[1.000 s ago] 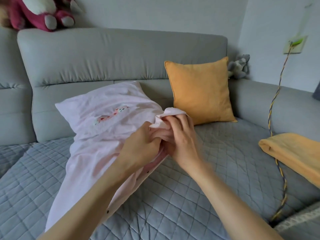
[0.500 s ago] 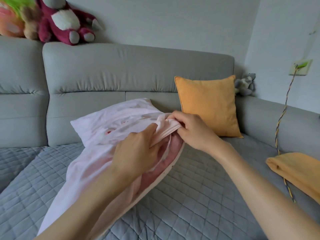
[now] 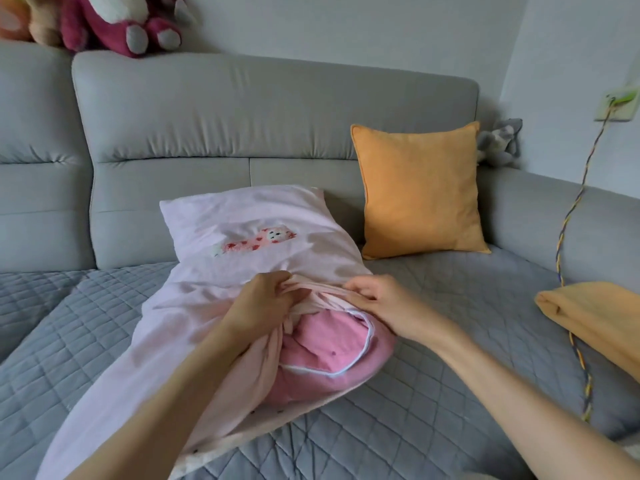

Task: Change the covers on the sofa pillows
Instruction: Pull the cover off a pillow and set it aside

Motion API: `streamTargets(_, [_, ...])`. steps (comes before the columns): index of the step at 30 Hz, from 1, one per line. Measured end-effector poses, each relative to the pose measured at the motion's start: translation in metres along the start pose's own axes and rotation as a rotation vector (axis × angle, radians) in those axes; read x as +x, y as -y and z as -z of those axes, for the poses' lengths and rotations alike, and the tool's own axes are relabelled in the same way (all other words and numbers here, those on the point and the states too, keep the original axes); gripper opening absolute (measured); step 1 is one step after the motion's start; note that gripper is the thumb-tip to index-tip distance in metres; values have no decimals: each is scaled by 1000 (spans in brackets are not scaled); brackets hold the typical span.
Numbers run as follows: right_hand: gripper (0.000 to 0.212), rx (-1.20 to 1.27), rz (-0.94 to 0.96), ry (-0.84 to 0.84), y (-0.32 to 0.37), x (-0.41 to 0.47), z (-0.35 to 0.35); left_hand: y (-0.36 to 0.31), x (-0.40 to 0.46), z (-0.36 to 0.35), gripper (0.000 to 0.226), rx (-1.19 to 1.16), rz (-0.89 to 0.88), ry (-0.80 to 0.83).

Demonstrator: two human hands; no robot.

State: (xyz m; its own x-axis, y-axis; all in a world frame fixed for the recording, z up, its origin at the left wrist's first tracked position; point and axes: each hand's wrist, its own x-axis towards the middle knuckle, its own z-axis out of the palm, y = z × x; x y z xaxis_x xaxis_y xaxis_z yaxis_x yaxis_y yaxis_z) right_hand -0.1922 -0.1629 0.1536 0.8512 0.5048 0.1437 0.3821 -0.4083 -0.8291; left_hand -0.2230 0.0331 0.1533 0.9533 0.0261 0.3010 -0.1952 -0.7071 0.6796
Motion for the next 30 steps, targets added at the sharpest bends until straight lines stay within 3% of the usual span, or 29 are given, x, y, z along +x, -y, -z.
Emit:
streamTargets(4, [10, -44, -58, 9, -33, -25, 6, 14, -13, -12, 9, -339, 92, 225])
streamTargets(7, [6, -76, -210, -20, -69, -22, -15, 20, -30, -38, 20, -254, 80, 319])
streamTargets(10, [9, -115, -318, -179, -85, -18, -24, 17, -35, -56, 42, -95, 3, 246])
streamTargets(12, [6, -152, -184, -352, -72, -32, -25, 19, -34, -54, 31, -160, -9, 201])
streamTargets(14, [5, -228, 201, -592, -44, -56, -35, 18, -39, -48, 6, -202, -73, 187])
streamTargets(15, [5, -270, 377, -631, -31, -69, -47, 18, -44, -48, 9, -200, -107, 169])
streamTargets(17, [2, -403, 547, -543, -23, -89, -79, 21, -56, -48, 8, -250, -124, 135])
streamTargets(21, [14, -710, 505, -334, -35, -98, -110, 17, -75, -34, 27, -149, -100, 109])
streamTargets(22, [30, -803, 476, -276, -39, -98, -111, 14, -84, -30, 27, -81, -121, 56])
streamTargets(24, [57, -961, 453, -190, -43, -101, -110, 12, -107, -32, 23, 154, -240, -220])
streamTargets(26, [41, -970, 486, -253, -42, -101, -109, 12, -141, -42, 13, 390, -258, -415])
streamTargets(27, [26, -957, 521, -312, -41, -99, -106, 15, -158, -49, 9, 403, -212, -439])
streamTargets(30, [24, -922, 572, -436, -25, -83, -94, 29, -179, -60, 13, 380, -112, -389])
